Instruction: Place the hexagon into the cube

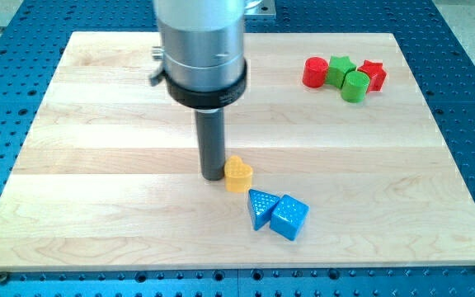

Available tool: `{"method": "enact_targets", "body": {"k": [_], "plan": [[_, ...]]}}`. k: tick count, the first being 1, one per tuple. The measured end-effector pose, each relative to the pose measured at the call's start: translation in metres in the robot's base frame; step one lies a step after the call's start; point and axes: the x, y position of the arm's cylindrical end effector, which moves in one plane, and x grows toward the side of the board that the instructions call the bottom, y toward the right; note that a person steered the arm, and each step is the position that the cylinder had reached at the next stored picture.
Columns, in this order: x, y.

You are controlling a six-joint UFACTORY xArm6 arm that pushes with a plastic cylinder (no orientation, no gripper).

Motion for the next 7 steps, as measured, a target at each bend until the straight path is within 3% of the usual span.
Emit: {"method": "enact_targets", "body": {"k": [1,2,3,4,5,6,7], "plan": [[-0.013,0.014],[0.004,0.048],[-0.01,-0.032],[-0.051,-0.158],[-0.135,-0.143],[-0.186,-0.099],[-0.167,-0.033]]}}
